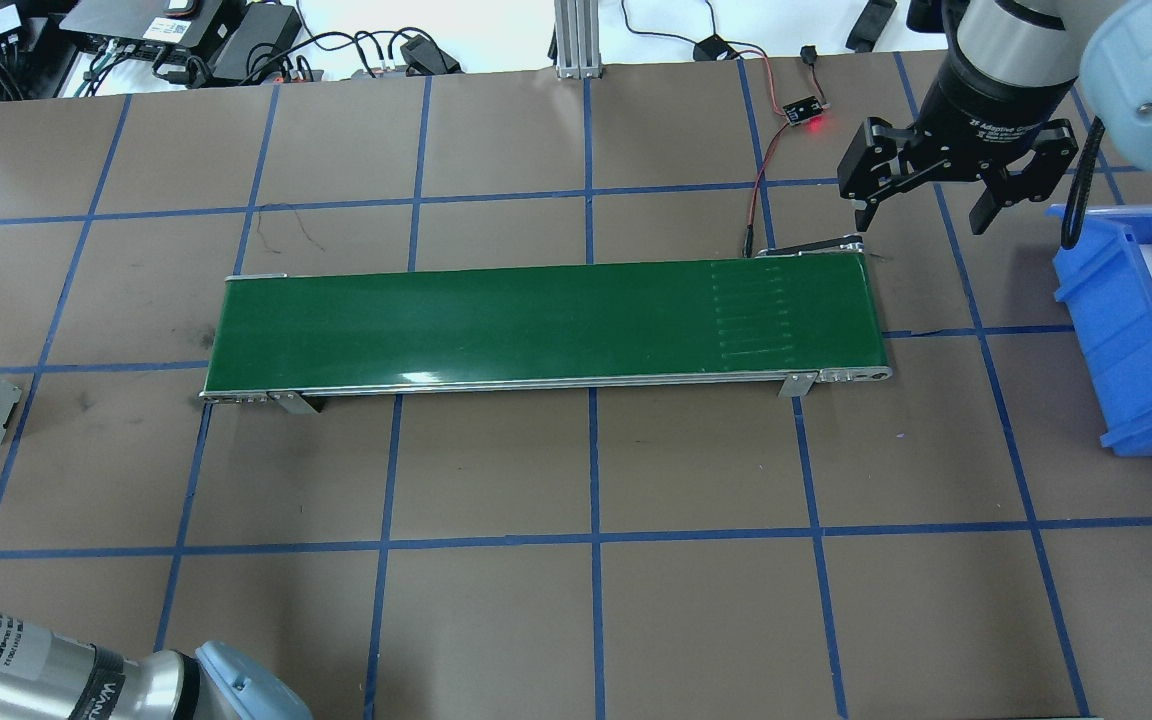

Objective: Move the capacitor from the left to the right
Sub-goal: 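Lift the brown capacitor upright with the left gripper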

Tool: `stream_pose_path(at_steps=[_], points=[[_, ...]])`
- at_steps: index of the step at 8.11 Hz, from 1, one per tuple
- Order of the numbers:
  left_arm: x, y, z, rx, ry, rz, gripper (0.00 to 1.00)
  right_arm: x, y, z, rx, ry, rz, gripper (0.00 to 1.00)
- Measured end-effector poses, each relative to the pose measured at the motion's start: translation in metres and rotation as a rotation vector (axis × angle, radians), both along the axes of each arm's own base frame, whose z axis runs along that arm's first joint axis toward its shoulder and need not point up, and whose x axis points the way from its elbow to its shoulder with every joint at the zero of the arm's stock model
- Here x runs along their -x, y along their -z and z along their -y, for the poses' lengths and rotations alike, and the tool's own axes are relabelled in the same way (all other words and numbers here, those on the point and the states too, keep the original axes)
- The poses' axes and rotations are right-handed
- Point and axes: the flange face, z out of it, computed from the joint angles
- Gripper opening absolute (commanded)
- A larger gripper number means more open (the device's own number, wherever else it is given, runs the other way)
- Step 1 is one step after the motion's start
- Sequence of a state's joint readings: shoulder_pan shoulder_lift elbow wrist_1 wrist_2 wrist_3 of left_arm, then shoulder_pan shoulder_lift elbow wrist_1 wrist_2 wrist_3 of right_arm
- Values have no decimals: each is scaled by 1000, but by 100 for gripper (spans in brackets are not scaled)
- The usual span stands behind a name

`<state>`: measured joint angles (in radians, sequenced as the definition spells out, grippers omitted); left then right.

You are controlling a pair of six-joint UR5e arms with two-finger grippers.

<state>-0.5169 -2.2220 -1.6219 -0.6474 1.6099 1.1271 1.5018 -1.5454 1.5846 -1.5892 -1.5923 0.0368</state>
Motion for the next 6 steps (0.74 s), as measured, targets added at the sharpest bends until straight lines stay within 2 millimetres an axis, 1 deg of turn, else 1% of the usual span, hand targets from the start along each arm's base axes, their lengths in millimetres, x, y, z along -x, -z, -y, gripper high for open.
stream_pose_path(at_steps=[3,6], points=[[0,1,1,6,-4,-2,80,0,0,0,0,0,0,100],[3,1,7,43,6,-16,81,0,0,0,0,0,0,100]])
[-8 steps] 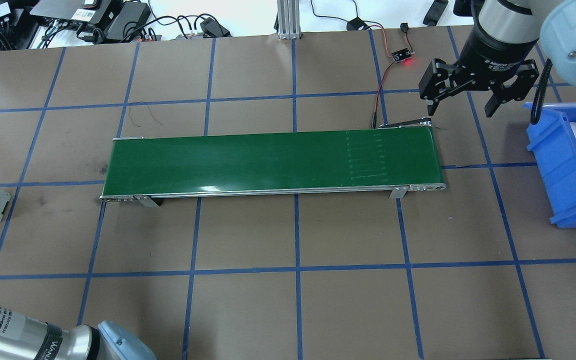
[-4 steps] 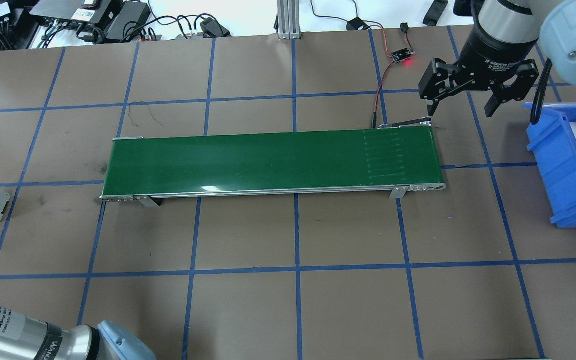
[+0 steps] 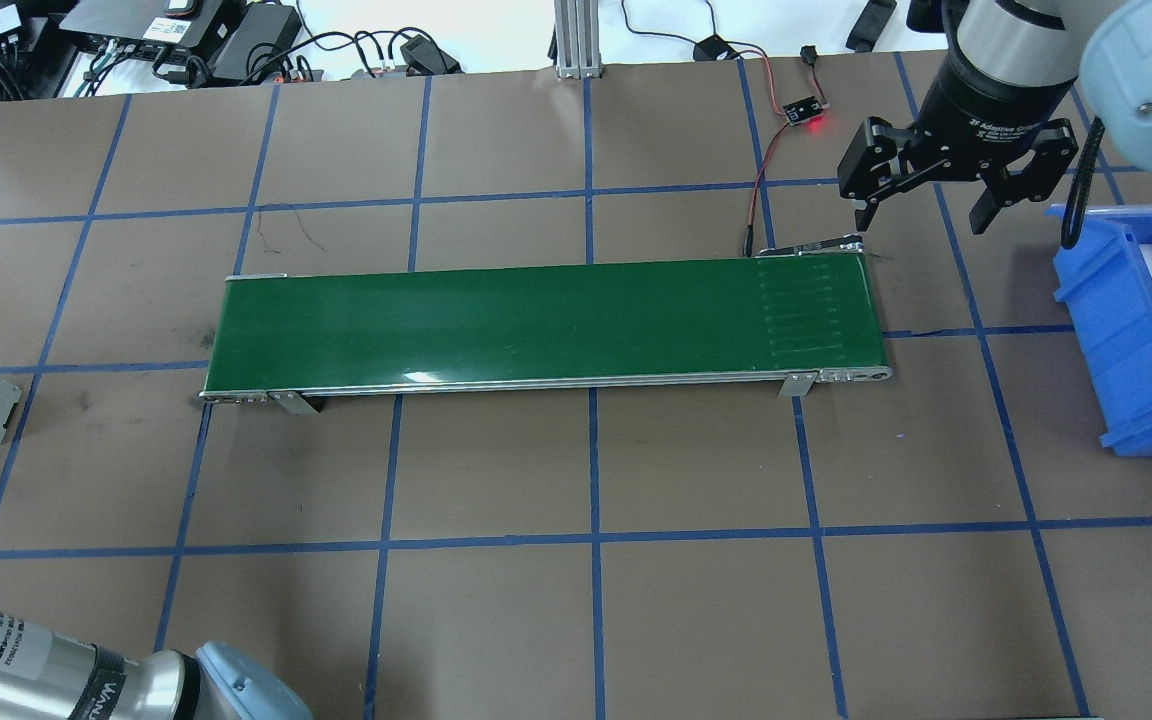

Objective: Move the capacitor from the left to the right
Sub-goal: 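Lift the brown capacitor upright with the left gripper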

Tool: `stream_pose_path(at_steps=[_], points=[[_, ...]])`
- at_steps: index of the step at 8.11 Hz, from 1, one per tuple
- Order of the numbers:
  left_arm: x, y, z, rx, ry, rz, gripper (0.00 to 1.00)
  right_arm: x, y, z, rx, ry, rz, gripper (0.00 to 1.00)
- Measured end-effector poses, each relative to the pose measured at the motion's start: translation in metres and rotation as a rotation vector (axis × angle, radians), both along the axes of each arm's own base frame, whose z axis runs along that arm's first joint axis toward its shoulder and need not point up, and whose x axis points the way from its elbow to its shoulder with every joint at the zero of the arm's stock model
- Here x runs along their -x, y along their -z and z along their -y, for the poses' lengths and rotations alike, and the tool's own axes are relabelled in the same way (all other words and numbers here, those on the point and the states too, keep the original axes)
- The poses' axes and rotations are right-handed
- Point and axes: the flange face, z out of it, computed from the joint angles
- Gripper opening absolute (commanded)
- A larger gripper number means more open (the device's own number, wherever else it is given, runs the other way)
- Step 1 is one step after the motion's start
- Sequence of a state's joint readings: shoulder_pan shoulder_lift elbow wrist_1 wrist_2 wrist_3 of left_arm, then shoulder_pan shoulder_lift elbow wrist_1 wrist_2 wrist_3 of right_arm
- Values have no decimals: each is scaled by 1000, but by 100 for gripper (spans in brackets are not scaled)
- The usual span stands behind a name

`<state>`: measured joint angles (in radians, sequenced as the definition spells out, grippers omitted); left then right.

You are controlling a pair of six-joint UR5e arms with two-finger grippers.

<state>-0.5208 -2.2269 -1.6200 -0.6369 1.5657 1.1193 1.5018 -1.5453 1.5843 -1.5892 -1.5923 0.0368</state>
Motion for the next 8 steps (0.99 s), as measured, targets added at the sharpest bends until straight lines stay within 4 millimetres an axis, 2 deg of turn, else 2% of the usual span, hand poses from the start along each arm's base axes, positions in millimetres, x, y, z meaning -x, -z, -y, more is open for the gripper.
stream_pose_path(at_steps=[4,5,6,7,8], points=[[10,-4,13,37,21,-7,80,1,0,0,0,1,-1,100],[11,-3,14,42,24,-12,75,1,0,0,1,1,-2,100],[11,-1,15,43,28,-15,65,1,0,0,0,1,-2,100],[11,0,15,41,32,-17,50,1,-1,0,0,1,-2,100],[11,0,15,38,34,-17,43,1,-1,0,0,2,-2,100]])
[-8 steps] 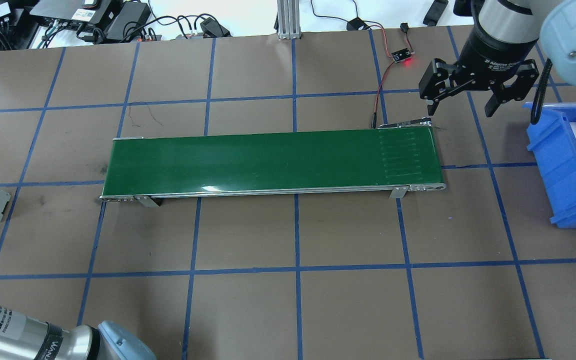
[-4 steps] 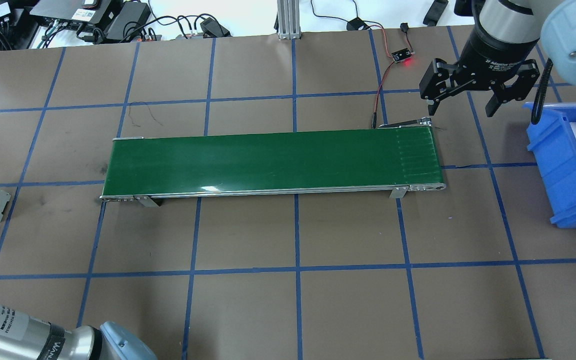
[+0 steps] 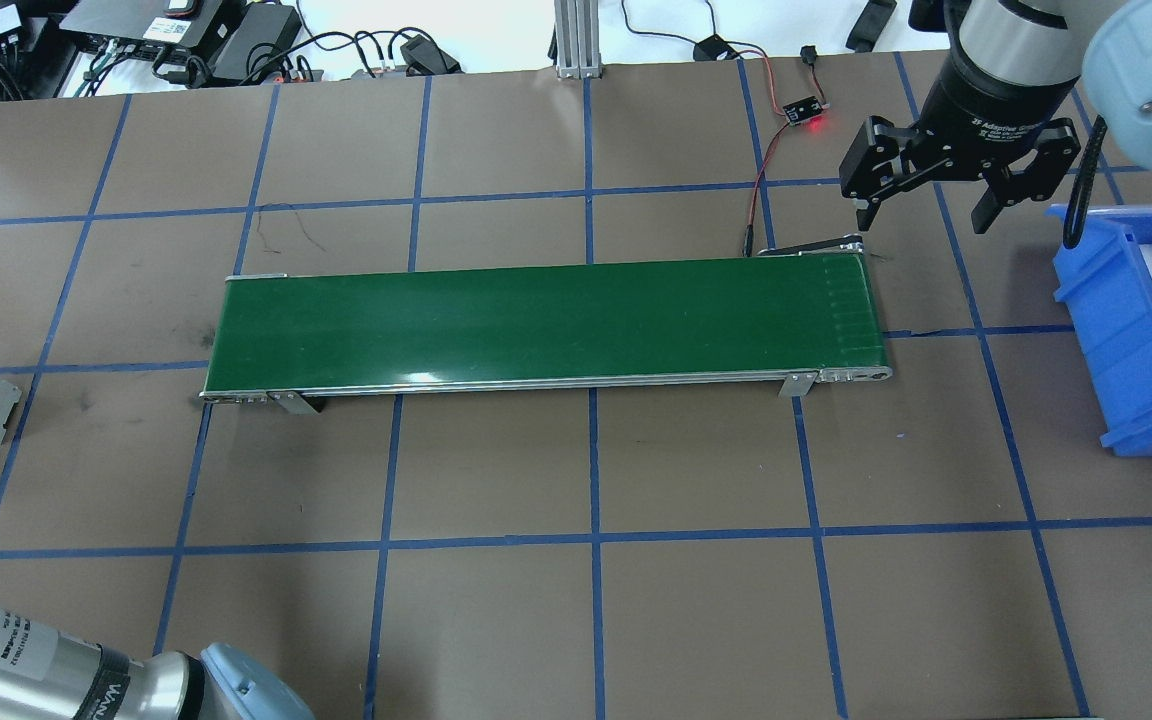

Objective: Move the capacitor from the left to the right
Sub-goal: 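Lift the brown capacitor upright with the left gripper, then carry the capacitor with the left gripper over the conveyor's near end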

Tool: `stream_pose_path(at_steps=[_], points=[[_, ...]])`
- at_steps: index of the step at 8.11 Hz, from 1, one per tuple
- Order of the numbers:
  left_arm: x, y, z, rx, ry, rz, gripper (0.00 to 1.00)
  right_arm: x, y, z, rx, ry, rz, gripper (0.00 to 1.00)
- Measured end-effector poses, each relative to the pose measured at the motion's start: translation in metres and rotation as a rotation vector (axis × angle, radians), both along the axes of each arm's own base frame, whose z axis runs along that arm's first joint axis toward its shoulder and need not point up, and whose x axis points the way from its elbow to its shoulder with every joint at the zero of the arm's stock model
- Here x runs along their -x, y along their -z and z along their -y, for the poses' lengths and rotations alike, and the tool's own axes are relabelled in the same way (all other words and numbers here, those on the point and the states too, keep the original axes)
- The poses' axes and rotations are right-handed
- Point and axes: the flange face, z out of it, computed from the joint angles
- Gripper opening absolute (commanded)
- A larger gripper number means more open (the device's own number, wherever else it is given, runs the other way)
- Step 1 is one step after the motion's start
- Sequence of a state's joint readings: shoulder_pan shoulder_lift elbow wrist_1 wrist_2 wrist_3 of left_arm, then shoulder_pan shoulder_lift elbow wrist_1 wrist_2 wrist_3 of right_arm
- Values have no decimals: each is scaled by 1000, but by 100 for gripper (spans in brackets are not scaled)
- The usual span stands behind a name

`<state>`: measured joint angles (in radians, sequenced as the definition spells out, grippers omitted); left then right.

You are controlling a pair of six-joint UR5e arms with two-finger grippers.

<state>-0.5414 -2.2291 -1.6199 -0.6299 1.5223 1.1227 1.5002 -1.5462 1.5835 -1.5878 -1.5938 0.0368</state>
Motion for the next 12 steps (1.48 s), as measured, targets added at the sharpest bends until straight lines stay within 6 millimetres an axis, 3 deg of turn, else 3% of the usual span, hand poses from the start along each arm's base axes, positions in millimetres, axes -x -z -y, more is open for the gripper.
stream_pose_path(at_steps=[1,2,7,9,12], points=[[0,0,0,-3,1,2,42,0,0,0,0,0,0,100],[0,1,0,-6,2,3,33,0,0,0,-1,0,0,100],[2,-3,1,-9,1,11,33,0,1,0,-2,0,0,100],[26,-43,20,-33,4,79,33,0,0,0,-1,0,0,100],[84,-117,42,-58,-36,94,33,1,0,0,0,1,0,100]])
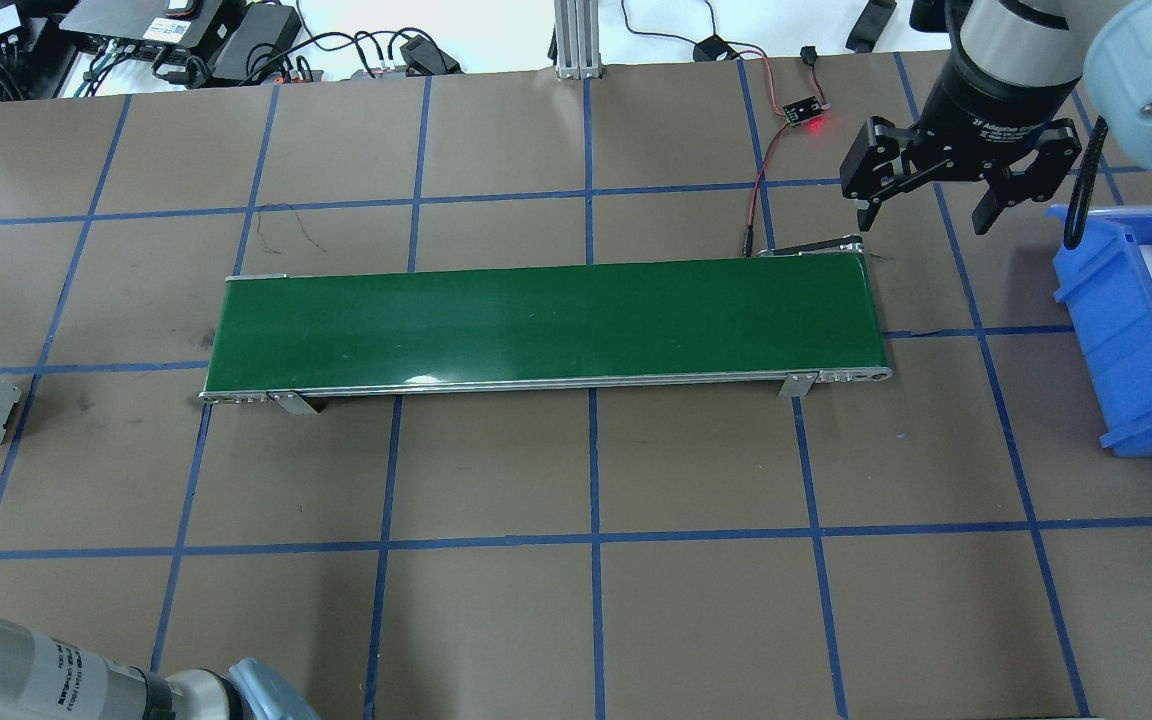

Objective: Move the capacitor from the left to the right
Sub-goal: 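Carry the capacitor with the left gripper over the conveyor's near end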

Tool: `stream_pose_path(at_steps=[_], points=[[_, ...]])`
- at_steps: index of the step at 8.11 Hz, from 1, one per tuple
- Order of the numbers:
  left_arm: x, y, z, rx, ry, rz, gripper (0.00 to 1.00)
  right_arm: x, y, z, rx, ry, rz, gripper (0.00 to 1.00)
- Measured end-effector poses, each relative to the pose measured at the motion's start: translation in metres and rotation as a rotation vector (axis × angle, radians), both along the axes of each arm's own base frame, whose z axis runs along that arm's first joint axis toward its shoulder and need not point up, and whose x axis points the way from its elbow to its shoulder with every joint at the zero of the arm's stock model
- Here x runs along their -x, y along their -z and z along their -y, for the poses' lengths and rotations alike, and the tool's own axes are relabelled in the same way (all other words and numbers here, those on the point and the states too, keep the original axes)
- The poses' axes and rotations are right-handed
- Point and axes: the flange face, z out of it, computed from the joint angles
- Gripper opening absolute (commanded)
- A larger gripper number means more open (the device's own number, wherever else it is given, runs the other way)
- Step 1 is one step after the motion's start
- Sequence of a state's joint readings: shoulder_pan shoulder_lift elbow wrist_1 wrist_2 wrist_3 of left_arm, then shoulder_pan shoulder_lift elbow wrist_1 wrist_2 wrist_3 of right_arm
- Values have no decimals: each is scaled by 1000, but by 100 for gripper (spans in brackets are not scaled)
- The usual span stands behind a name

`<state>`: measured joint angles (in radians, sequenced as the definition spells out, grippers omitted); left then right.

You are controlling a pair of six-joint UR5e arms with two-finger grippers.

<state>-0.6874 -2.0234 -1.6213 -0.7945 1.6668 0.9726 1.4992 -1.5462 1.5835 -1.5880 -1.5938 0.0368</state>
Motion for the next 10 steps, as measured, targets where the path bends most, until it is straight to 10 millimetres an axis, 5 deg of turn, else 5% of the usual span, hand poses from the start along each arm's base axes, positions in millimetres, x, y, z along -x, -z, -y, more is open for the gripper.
stream_pose_path(at_steps=[2,5,10], points=[[53,-39,13,-19,-72,-26,33,0,0,0,0,0,0,100],[162,-87,31,-46,-178,-97,34,0,0,0,0,0,0,100],[288,-84,56,-155,-163,-107,34,0,0,0,-1,1,0,100]])
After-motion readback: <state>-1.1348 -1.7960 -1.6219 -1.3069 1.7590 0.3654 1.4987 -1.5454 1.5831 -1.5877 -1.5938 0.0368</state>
